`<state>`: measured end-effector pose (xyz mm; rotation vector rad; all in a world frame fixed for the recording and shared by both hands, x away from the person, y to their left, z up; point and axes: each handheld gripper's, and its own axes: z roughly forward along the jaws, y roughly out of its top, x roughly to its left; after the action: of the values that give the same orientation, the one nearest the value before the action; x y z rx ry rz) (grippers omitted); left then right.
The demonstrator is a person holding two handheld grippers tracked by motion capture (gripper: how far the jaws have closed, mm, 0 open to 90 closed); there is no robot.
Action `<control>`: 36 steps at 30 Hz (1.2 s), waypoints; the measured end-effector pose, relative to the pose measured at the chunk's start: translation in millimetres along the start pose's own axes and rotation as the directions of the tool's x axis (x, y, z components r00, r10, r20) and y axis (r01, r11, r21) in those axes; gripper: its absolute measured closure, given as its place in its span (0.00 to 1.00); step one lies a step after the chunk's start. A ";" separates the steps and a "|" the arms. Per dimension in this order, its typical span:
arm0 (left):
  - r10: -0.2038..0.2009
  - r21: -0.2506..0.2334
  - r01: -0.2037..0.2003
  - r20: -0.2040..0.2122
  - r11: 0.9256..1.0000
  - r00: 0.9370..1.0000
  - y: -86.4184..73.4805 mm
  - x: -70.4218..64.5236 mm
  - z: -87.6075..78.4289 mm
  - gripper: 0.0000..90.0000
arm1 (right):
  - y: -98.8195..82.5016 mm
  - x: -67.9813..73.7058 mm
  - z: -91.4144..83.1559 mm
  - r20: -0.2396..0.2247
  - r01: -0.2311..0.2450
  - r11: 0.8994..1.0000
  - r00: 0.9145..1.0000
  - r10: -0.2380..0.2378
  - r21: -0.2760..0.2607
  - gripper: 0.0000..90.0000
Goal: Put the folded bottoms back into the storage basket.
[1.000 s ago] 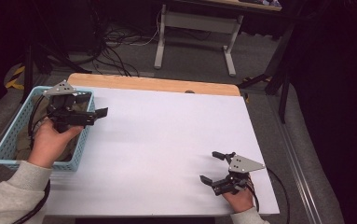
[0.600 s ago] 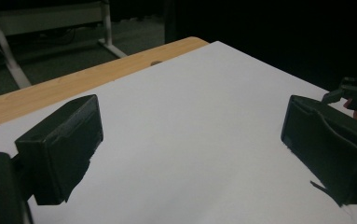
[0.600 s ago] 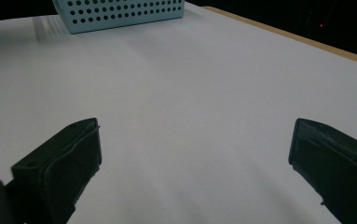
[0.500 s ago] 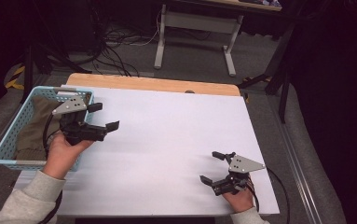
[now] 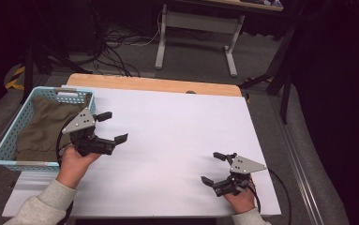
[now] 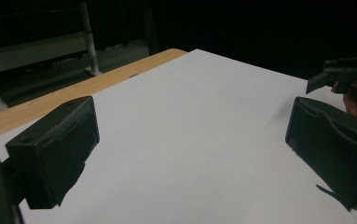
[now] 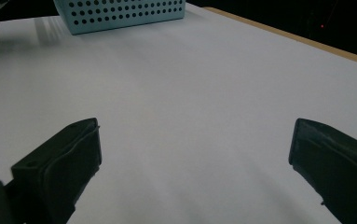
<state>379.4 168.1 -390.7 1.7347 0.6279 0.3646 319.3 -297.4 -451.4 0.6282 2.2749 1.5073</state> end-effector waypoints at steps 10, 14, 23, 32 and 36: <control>-0.009 -0.008 0.010 0.025 1.000 1.000 -20.0 -8.3 13.0 0.03 | 0.0 -0.1 -0.1 -0.001 0.000 1.000 1.000 0.000 -0.001 0.03; 0.018 -0.006 -0.018 0.033 1.000 0.999 -27.8 -13.1 17.7 0.02 | 0.0 -0.1 -0.3 0.000 0.000 1.000 1.000 0.000 -0.003 0.03; 0.034 0.014 -0.034 0.043 0.999 0.998 -47.9 -21.2 30.9 0.01 | 0.0 0.2 -0.1 -0.002 0.002 1.000 1.000 -0.002 -0.003 0.03; 0.038 0.035 -0.039 0.043 0.999 0.998 -63.5 -22.5 37.8 0.01 | 0.1 0.6 -0.1 -0.003 0.004 1.000 1.000 -0.004 -0.003 0.03; 0.057 0.032 -0.058 0.040 0.998 0.998 -63.9 -22.5 37.8 0.01 | 0.1 0.7 -0.1 -0.005 0.004 1.000 1.000 -0.004 -0.003 0.03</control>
<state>368.2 135.0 -460.0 1.7904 0.5595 0.3610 318.6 -297.1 -451.2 0.6187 2.2760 1.5120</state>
